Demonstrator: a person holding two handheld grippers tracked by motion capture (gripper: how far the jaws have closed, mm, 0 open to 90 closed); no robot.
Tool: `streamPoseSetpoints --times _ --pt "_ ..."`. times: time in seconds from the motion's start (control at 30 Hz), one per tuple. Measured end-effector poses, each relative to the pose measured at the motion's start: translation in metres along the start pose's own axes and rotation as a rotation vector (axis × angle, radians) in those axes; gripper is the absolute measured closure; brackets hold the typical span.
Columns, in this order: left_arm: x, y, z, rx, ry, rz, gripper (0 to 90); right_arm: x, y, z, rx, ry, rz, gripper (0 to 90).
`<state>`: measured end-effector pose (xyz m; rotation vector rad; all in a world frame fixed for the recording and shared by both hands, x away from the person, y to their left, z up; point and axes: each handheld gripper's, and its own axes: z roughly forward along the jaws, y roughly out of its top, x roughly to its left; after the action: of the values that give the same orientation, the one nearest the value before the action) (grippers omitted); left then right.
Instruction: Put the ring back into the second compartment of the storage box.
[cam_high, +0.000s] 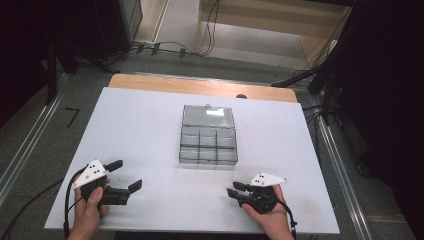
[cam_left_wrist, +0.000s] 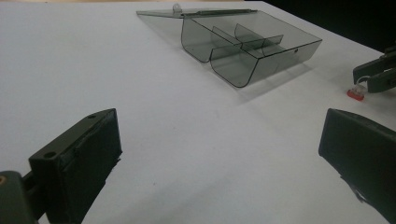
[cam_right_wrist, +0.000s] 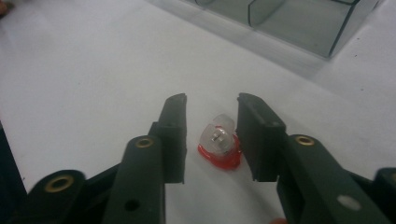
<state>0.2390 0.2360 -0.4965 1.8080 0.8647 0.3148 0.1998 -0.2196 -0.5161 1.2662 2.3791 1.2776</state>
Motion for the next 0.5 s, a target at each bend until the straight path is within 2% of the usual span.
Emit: streamPoseSetpoints --times 0.1,0.3,0.4,0.5 --pt "0.0001 0.0 -0.0002 0.0 -0.002 0.0 0.0 -0.0013 -0.0007 0.0007 0.004 0.006 0.006 70.8" --pt "-0.0001 0.0 0.0003 0.004 -0.001 0.003 0.0 -0.0042 -0.0013 -0.0007 0.004 0.018 0.0 74.5" --pt "-0.0002 0.0 0.0005 0.004 -0.001 0.003 0.0 -0.0058 -0.0012 -0.0037 -0.011 0.008 -0.001 83.1" --pt "0.0 0.0 0.0007 0.008 -0.002 0.006 0.0 -0.0087 -0.0021 -0.005 -0.01 0.019 -0.002 83.3"
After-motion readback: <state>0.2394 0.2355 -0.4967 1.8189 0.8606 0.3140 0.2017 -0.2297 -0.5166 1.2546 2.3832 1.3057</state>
